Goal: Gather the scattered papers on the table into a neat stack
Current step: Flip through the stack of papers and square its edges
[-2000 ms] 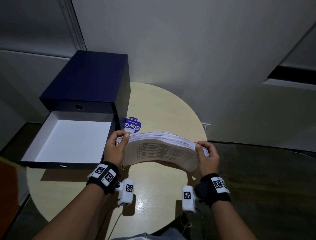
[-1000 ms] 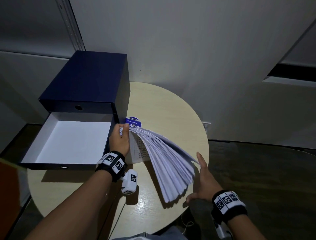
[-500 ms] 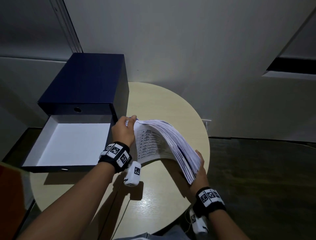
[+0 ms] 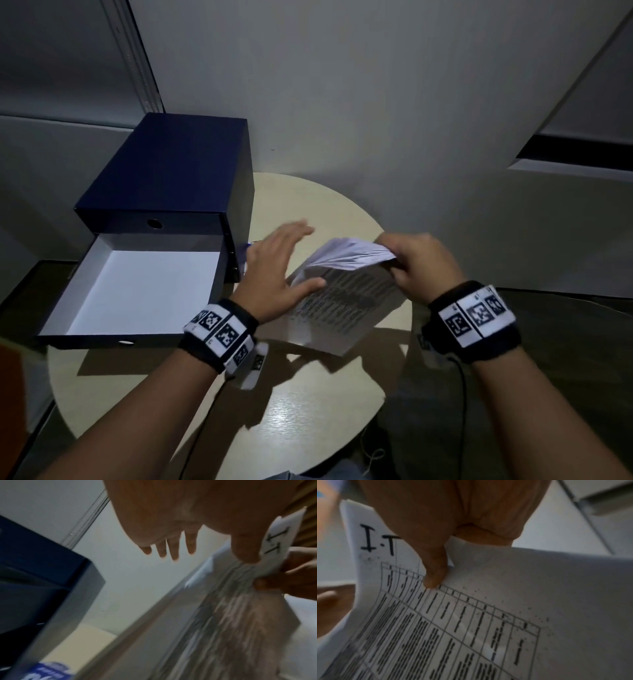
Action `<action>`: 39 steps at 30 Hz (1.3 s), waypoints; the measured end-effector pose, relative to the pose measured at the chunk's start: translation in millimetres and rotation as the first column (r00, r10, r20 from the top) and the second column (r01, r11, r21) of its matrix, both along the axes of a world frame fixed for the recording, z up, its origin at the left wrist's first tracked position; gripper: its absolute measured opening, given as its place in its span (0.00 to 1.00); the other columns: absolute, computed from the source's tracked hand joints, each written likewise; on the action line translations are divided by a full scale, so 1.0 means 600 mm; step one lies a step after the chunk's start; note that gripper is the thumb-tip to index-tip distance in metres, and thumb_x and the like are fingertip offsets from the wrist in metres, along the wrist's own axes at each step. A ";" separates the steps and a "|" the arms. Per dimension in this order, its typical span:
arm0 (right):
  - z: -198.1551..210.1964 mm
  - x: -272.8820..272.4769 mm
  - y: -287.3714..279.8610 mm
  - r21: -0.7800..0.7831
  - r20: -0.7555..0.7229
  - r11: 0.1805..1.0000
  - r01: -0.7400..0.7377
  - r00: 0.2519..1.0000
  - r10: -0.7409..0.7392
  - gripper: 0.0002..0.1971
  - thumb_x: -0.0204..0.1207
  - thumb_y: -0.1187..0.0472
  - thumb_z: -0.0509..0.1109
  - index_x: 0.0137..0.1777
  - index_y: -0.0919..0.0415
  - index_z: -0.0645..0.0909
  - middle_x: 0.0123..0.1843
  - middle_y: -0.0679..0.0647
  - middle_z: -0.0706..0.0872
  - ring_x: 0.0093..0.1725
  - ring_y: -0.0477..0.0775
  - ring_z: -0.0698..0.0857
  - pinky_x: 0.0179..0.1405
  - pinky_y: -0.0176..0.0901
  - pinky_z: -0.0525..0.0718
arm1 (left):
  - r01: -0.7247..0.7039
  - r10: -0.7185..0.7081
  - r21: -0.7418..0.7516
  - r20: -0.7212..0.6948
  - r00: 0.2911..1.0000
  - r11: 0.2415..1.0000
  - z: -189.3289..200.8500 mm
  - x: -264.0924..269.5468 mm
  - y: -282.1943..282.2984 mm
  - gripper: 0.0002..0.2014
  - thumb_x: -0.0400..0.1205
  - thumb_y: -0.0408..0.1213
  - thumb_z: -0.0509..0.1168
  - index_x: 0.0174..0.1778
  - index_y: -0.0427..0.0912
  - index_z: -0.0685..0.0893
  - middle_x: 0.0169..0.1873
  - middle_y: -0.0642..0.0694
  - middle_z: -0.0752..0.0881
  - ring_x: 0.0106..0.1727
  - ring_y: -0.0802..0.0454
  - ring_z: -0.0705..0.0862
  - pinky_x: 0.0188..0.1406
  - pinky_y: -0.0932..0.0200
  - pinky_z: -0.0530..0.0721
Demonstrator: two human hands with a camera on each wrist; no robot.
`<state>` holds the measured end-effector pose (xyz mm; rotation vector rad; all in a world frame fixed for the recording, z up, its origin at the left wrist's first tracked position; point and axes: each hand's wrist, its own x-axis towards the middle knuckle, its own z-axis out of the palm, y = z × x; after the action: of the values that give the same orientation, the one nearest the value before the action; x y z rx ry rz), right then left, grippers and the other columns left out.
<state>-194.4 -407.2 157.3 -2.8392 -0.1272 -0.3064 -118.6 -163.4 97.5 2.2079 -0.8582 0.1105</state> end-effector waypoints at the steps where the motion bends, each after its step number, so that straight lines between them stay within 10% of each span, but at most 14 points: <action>1: 0.017 0.007 0.020 -0.070 0.005 0.997 -0.034 0.999 0.034 0.09 0.71 0.55 0.64 0.46 0.54 0.84 0.37 0.53 0.90 0.40 0.64 0.87 0.35 0.51 0.84 | 0.085 -0.089 -0.072 -0.043 0.995 0.994 0.012 0.000 -0.009 0.30 0.76 0.57 0.69 0.73 0.51 0.74 0.69 0.52 0.81 0.69 0.52 0.79 0.72 0.44 0.74; 4: 0.038 0.018 0.054 -0.051 0.200 0.993 -0.111 0.972 0.119 0.08 0.72 0.54 0.70 0.50 0.51 0.86 0.46 0.52 0.92 0.49 0.63 0.89 0.43 0.52 0.84 | 0.084 -0.119 -0.280 -0.109 0.987 0.956 0.031 0.002 -0.014 0.16 0.80 0.33 0.70 0.65 0.42 0.84 0.52 0.47 0.91 0.52 0.49 0.89 0.49 0.43 0.87; 8: -0.006 0.014 0.023 0.320 0.341 0.927 0.195 0.889 -0.305 0.51 0.64 0.41 0.81 0.84 0.50 0.59 0.87 0.54 0.59 0.86 0.56 0.59 0.83 0.61 0.60 | -0.126 -0.104 -0.574 -0.350 0.931 0.809 0.027 0.004 0.006 0.20 0.78 0.22 0.68 0.63 0.46 0.85 0.55 0.51 0.89 0.58 0.53 0.88 0.57 0.53 0.87; 10: -0.040 0.003 0.019 0.735 0.129 0.635 0.237 0.871 -0.474 0.59 0.59 0.45 0.85 0.85 0.44 0.50 0.88 0.53 0.53 0.85 0.52 0.58 0.81 0.56 0.64 | -0.201 -0.092 -0.618 -0.409 0.908 0.760 0.020 0.008 0.019 0.20 0.79 0.20 0.68 0.64 0.42 0.84 0.56 0.49 0.89 0.61 0.53 0.87 0.58 0.59 0.86; 13: -0.090 0.000 0.038 0.939 -0.173 0.245 0.243 0.945 -0.277 0.27 0.75 0.60 0.76 0.72 0.54 0.72 0.68 0.59 0.83 0.63 0.49 0.85 0.73 0.68 0.76 | -0.290 -0.044 -0.623 -0.464 0.885 0.727 0.016 0.010 0.027 0.23 0.78 0.16 0.66 0.60 0.47 0.84 0.52 0.55 0.89 0.57 0.61 0.88 0.54 0.68 0.85; 15: -0.105 0.005 0.056 0.927 -0.179 0.280 0.248 0.951 -0.251 0.12 0.81 0.66 0.69 0.63 0.58 0.80 0.57 0.54 0.90 0.53 0.48 0.90 0.67 0.70 0.81 | -0.307 -0.010 -0.612 -0.458 0.889 0.729 0.015 0.011 0.022 0.21 0.79 0.19 0.67 0.57 0.51 0.82 0.50 0.59 0.88 0.52 0.69 0.87 0.50 0.73 0.84; 22: -0.134 -0.011 0.094 0.913 -0.146 0.328 0.241 0.946 -0.289 0.27 0.82 0.66 0.66 0.80 0.53 0.63 0.61 0.50 0.85 0.59 0.50 0.85 0.61 0.55 0.85 | -0.292 0.070 -0.567 -0.380 0.922 0.770 -0.019 -0.010 0.028 0.21 0.79 0.22 0.68 0.61 0.49 0.74 0.51 0.60 0.83 0.52 0.74 0.83 0.53 0.73 0.82; 26: -0.151 -0.024 0.102 0.914 -0.095 0.355 0.195 0.956 -0.279 0.29 0.81 0.77 0.62 0.65 0.39 0.67 0.61 0.50 0.81 0.62 0.46 0.82 0.55 0.38 0.85 | -0.350 0.114 -0.528 -0.428 0.896 0.774 -0.052 -0.004 0.036 0.21 0.76 0.23 0.72 0.59 0.45 0.73 0.50 0.55 0.83 0.50 0.68 0.84 0.55 0.66 0.83; 33: -0.154 -0.007 0.099 0.909 -0.074 0.374 0.184 0.954 -0.289 0.39 0.77 0.79 0.63 0.63 0.26 0.64 0.64 0.56 0.82 0.62 0.46 0.83 0.59 0.42 0.86 | -0.360 0.102 -0.544 -0.447 0.889 0.758 -0.048 0.029 0.038 0.19 0.70 0.30 0.67 0.55 0.48 0.74 0.46 0.50 0.83 0.47 0.59 0.83 0.50 0.61 0.82; 39: -0.159 0.010 0.102 0.883 -0.064 0.428 0.194 0.952 -0.299 0.23 0.84 0.66 0.64 0.65 0.34 0.67 0.57 0.39 0.84 0.57 0.34 0.84 0.62 0.50 0.86 | -0.380 0.082 -0.475 -0.537 0.840 0.794 -0.066 0.038 0.041 0.20 0.82 0.26 0.65 0.66 0.51 0.78 0.57 0.55 0.88 0.62 0.57 0.85 0.70 0.43 0.80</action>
<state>-188.5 -346.2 61.7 -1.7519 0.3556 -0.4225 -95.7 -138.9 57.7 1.6406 -0.2001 -0.0727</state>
